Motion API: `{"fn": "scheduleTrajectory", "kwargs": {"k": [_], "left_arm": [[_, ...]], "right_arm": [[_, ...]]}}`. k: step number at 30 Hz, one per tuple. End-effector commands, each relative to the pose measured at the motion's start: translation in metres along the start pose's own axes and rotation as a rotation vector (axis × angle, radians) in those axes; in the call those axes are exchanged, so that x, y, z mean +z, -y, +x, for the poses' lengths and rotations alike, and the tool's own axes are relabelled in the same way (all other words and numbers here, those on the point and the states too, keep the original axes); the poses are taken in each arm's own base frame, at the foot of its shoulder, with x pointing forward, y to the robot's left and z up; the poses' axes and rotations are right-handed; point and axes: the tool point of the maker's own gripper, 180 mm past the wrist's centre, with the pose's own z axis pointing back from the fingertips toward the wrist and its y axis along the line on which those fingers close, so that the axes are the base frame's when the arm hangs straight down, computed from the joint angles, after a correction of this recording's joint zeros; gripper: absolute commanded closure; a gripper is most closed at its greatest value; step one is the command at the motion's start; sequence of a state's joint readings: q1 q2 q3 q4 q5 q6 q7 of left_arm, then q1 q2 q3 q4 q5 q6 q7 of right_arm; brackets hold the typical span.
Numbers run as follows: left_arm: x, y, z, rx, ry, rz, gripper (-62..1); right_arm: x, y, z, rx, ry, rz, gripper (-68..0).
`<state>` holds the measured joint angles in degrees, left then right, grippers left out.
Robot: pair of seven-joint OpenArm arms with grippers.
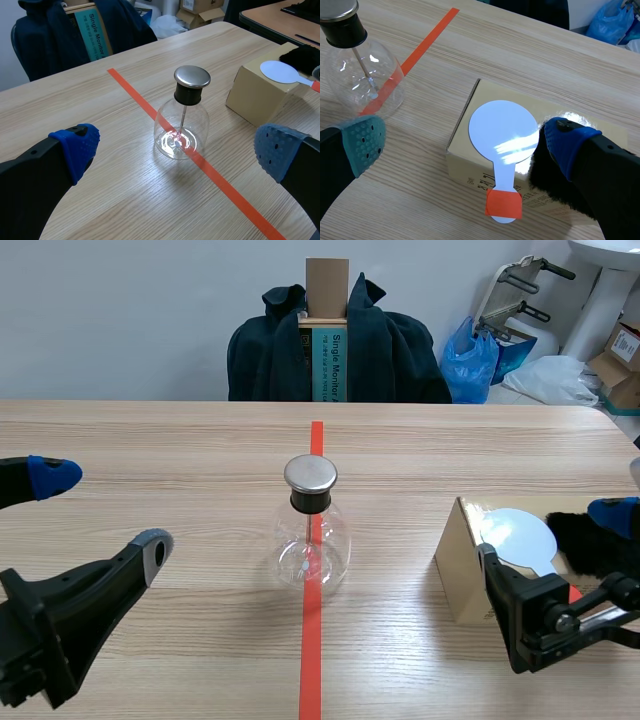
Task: Do the electroscope experiment.
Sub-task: 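Pick up the white charging plate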
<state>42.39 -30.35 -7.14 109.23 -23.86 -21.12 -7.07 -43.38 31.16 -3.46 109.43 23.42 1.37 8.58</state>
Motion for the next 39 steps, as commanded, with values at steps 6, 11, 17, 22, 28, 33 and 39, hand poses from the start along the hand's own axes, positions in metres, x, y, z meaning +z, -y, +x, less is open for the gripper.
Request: {"fn": "scheduleTrajectory", "kwargs": {"k": [6,11,17,22,28,33,39], "left_arm": [[0.000,0.004,0.008,0.003,0.025,-0.010,-62.3],[0.000,0.004,0.007,0.003,0.025,-0.010,-62.3],[0.000,0.004,0.007,0.003,0.025,-0.010,-62.3],[0.000,0.004,0.007,0.003,0.025,-0.010,-62.3],[0.000,0.004,0.006,0.003,0.018,-0.010,-62.3],[0.000,0.003,0.007,0.001,0.020,-0.003,-62.3],[0.000,0.002,0.007,0.001,0.020,-0.003,-62.3]], "right_arm": [[-0.001,0.000,0.018,0.127,0.057,0.009,-67.9],[0.004,0.011,0.040,0.375,0.144,-0.092,-67.9],[0.031,0.012,0.055,0.739,0.252,-0.196,-67.9],[0.054,0.016,0.067,0.969,0.318,-0.296,-67.9],[0.063,0.011,0.058,1.174,0.300,-0.300,-67.9],[0.064,0.009,0.021,1.308,0.215,-0.221,-67.9],[0.071,0.014,-0.023,1.377,0.121,-0.131,-67.9]]}}
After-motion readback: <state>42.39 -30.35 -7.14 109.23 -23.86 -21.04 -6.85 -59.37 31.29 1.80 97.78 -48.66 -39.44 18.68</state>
